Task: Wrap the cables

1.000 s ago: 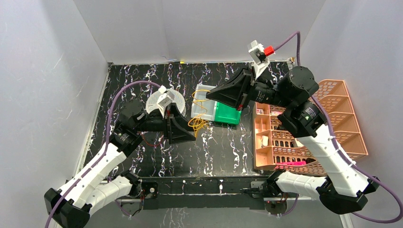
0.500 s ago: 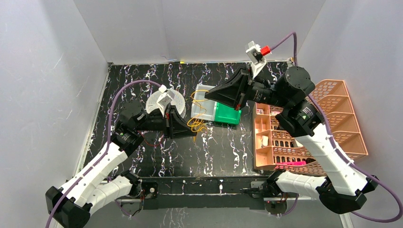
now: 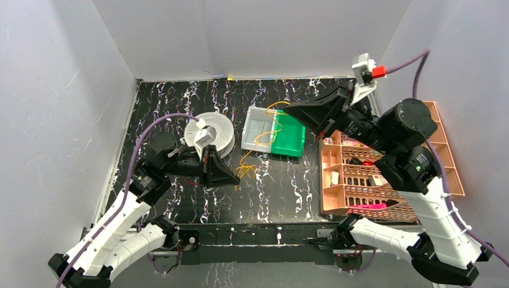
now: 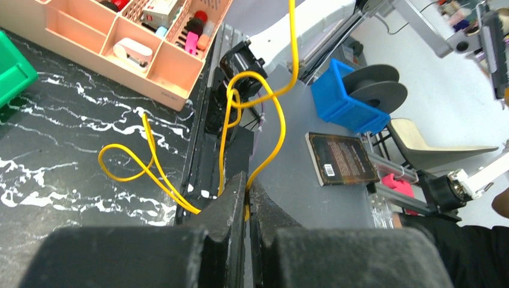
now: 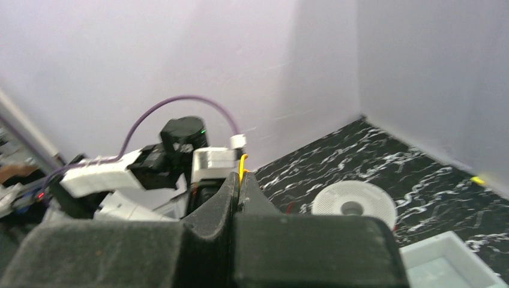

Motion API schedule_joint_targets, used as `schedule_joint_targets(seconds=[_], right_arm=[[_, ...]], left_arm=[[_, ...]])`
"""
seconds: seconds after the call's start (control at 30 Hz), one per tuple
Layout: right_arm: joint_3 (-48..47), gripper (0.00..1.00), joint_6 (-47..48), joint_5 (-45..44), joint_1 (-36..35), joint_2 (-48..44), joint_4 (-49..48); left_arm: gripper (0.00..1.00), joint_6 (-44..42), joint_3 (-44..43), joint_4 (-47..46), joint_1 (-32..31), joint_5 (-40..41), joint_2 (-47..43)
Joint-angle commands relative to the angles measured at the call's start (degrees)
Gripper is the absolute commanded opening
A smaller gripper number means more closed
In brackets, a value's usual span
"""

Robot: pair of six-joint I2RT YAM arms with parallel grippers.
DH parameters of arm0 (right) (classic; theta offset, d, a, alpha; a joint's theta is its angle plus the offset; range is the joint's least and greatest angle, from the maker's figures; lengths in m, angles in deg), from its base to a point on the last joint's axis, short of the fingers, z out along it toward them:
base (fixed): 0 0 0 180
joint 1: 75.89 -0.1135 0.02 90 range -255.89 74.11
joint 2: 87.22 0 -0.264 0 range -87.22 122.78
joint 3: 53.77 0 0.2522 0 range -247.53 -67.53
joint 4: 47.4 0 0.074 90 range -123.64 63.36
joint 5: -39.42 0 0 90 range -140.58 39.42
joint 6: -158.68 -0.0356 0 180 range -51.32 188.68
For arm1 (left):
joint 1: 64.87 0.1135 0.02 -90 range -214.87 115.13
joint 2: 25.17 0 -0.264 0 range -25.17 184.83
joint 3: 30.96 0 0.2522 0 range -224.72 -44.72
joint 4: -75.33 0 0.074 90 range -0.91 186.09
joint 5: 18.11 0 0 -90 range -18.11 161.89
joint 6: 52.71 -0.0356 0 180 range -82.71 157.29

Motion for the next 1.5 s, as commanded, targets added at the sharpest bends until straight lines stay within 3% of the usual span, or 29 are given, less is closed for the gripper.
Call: schedule_joint_targets(seconds=[0.0, 0.4, 1.0, 1.27, 1.47], right_arm=[[-1.54, 0.0, 2.68, -10.83, 0.05, -2.22, -0.78], [2.88, 0.0, 2.59, -34.89, 0.09, -4.19, 1.06], [15.11, 0.0, 5.57, -59.94, 0.11, -3.75, 1.84], [21.12, 0.0, 5.83, -68.2, 0.07, -1.86, 2.24], [23.32, 0.0, 5.91, -72.03, 0.12, 0.43, 1.95]], left_arm=[[0.0, -5.25, -4.31, 11.36, -0.25, 0.34, -3.9], [0.0, -10.15, -10.4, 25.28, -0.23, 5.73, -9.06], [0.0, -12.1, -24.4, 35.03, -0.24, 9.7, -12.95], [0.0, -13.3, -26.98, 35.74, -0.23, 17.47, -14.52], [0.0, -15.29, -27.01, 41.56, -0.25, 33.67, -12.47]])
